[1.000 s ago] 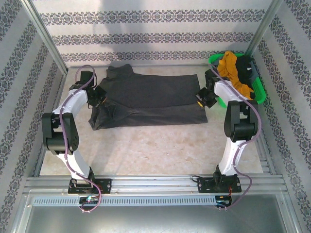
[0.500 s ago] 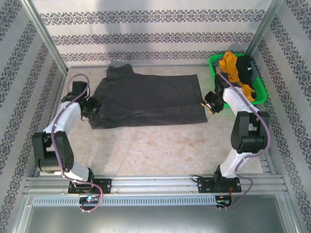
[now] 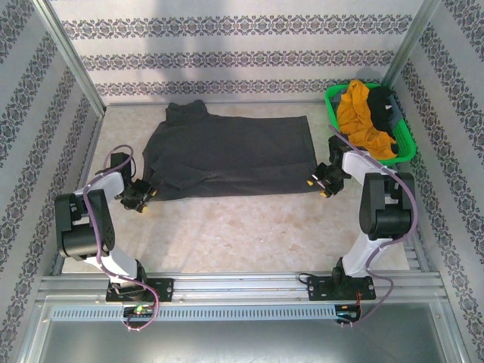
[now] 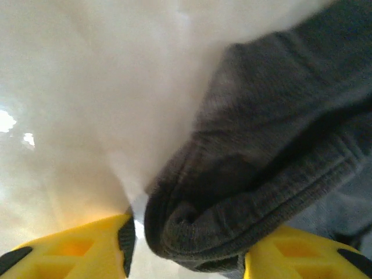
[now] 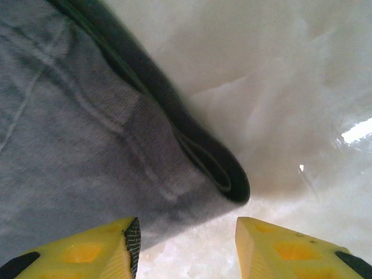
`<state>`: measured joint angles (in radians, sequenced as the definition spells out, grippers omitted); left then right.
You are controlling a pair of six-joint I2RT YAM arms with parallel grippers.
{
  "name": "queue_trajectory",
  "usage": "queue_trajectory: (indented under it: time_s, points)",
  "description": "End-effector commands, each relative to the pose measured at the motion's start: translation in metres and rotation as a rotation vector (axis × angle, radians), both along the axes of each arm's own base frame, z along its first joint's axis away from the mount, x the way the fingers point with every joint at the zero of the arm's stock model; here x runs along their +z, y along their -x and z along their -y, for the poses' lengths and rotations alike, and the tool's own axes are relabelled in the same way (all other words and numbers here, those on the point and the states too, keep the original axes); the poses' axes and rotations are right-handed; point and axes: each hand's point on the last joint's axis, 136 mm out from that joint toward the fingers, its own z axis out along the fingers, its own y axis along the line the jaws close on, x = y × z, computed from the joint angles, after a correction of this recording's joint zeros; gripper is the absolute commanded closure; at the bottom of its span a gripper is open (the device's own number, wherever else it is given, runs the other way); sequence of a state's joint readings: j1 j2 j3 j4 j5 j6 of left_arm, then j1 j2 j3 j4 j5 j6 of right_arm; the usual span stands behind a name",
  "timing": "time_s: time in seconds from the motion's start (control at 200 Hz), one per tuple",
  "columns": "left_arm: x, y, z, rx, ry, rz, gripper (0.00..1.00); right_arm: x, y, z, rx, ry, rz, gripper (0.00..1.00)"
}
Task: Fold and stack the t-shirts
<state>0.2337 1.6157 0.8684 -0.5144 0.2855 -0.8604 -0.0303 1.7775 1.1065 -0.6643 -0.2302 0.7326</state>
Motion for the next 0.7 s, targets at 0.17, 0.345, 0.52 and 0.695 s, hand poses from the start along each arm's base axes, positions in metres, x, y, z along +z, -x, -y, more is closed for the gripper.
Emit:
queue_trajectory:
  time_s: [0.17,0.345,0.52,0.695]
  points:
    - [-0.005,-0.034,-0.013,0.023,-0.028,0.066,0.67,-0.012,-0.012,0.005,0.003,0.030,-0.061,0.66]
    - [-0.002,-0.032,-0.023,0.036,-0.068,0.054,0.95,-0.009,-0.011,0.009,0.012,0.078,-0.077,0.96]
    - [0.007,-0.013,-0.024,0.023,-0.102,0.024,1.00,0.004,0.017,0.015,0.006,0.144,-0.083,1.00]
    - [0.009,0.028,-0.017,0.031,-0.106,-0.028,1.00,0.002,0.071,0.020,-0.025,0.170,-0.123,1.00]
